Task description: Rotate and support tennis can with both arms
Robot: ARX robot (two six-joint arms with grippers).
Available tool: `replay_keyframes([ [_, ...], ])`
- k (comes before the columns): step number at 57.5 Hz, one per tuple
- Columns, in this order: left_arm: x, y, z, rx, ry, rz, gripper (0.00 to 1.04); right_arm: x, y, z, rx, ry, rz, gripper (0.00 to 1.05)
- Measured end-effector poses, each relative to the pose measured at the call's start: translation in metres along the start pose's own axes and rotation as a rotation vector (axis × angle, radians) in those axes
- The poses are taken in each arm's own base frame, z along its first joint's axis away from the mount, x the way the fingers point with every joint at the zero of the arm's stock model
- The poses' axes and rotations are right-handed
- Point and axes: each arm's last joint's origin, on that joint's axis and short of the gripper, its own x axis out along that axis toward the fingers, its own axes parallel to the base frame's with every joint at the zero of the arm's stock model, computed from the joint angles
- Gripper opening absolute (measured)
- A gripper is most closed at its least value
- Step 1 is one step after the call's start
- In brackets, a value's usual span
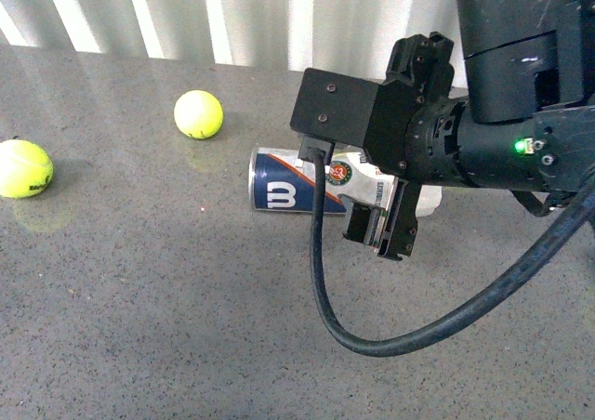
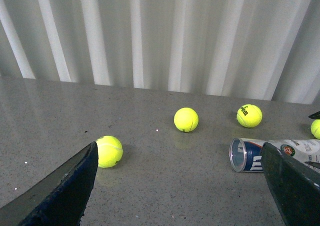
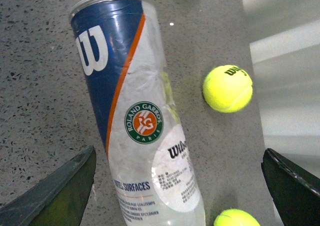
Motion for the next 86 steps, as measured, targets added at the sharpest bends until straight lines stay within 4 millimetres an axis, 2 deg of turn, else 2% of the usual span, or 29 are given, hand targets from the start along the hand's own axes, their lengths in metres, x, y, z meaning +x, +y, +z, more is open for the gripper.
replay_keyframes([
  [12, 0.000, 0.000, 0.000, 0.000, 0.000, 0.000, 0.98, -0.042, -0.038, -0.011, 0.177, -0.003, -0.218, 0.97],
  [22, 0.000, 0.000, 0.000, 0.000, 0.000, 0.000, 0.98, -0.086, -0.070, -0.047, 0.383, 0.091, -0.480, 0.97],
  [25, 0.000, 0.000, 0.000, 0.000, 0.000, 0.000, 0.98, -0.104, -0.079, -0.060, 0.458, 0.128, -0.562, 0.97],
  [30, 0.000, 0.000, 0.000, 0.000, 0.000, 0.000, 0.98, -0.144, -0.094, -0.086, 0.632, 0.187, -0.724, 0.97],
  [35, 0.000, 0.000, 0.000, 0.000, 0.000, 0.000, 0.98, -0.181, -0.104, -0.102, 0.769, 0.203, -0.863, 0.97],
  [40, 0.000, 0.000, 0.000, 0.000, 0.000, 0.000, 0.98, -0.217, -0.110, -0.107, 0.845, 0.182, -1.011, 0.97],
  [45, 0.000, 0.000, 0.000, 0.000, 0.000, 0.000, 0.98, -0.249, -0.110, -0.101, 0.862, 0.137, -1.126, 0.97],
  [51, 0.000, 0.000, 0.000, 0.000, 0.000, 0.000, 0.98, -0.282, -0.104, -0.081, 0.858, 0.039, -1.182, 0.96],
  [54, 0.000, 0.000, 0.000, 0.000, 0.000, 0.000, 0.98, -0.296, -0.096, -0.070, 0.896, -0.083, -1.031, 0.88],
  [57, 0.000, 0.000, 0.000, 0.000, 0.000, 0.001, 0.98, -0.305, -0.071, -0.053, 0.963, -0.193, -0.838, 0.75],
  [65, 0.000, 0.000, 0.000, 0.000, 0.000, 0.000, 0.98, -0.306, -0.019, -0.039, 1.011, -0.254, -0.749, 0.52],
  [70, 0.000, 0.000, 0.000, 0.000, 0.000, 0.001, 0.98, -0.305, -0.004, -0.040, 1.014, -0.273, -0.778, 0.36],
  [73, 0.000, 0.000, 0.000, 0.000, 0.000, 0.000, 0.98, -0.298, 0.007, -0.044, 1.023, -0.271, -0.770, 0.22],
  [78, 0.000, 0.000, 0.000, 0.000, 0.000, 0.000, 0.98, -0.290, 0.021, -0.047, 1.033, -0.260, -0.760, 0.05],
  [86, 0.000, 0.000, 0.000, 0.000, 0.000, 0.000, 0.98, -0.281, 0.037, -0.046, 1.028, -0.273, -0.755, 0.03],
])
